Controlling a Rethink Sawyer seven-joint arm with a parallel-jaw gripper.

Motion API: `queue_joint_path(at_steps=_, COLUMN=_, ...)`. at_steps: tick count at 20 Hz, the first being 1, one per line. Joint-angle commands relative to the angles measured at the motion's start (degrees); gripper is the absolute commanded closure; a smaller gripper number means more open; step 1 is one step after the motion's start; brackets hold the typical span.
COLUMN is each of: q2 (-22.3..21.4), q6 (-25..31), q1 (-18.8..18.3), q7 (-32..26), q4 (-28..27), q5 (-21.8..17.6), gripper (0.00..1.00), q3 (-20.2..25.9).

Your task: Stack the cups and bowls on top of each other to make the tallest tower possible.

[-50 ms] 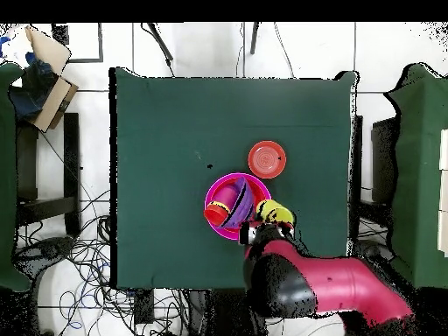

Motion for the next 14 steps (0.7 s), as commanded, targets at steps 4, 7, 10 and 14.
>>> queue_joint_path(at_steps=4, q2=12.1, q6=-8.7, q1=13.5, q7=8.9, q4=-2.9, q5=-10.0, gripper=1.00, q3=-15.5)
queue_joint_path(at_steps=7, q2=15.9, q6=-11.8, q1=17.1, q7=9.2, q4=-5.3, q5=-10.6, gripper=1.00, q3=-20.0)
queue_joint_path(at_steps=10, q2=18.7, q6=-14.6, q1=20.0, q7=9.0, q4=-7.0, q5=-10.5, gripper=1.00, q3=-23.8)
queue_joint_path(at_steps=14, q2=21.8, q6=-17.7, q1=22.9, q7=8.0, q4=-8.5, q5=-9.0, gripper=1.00, q3=-27.1)
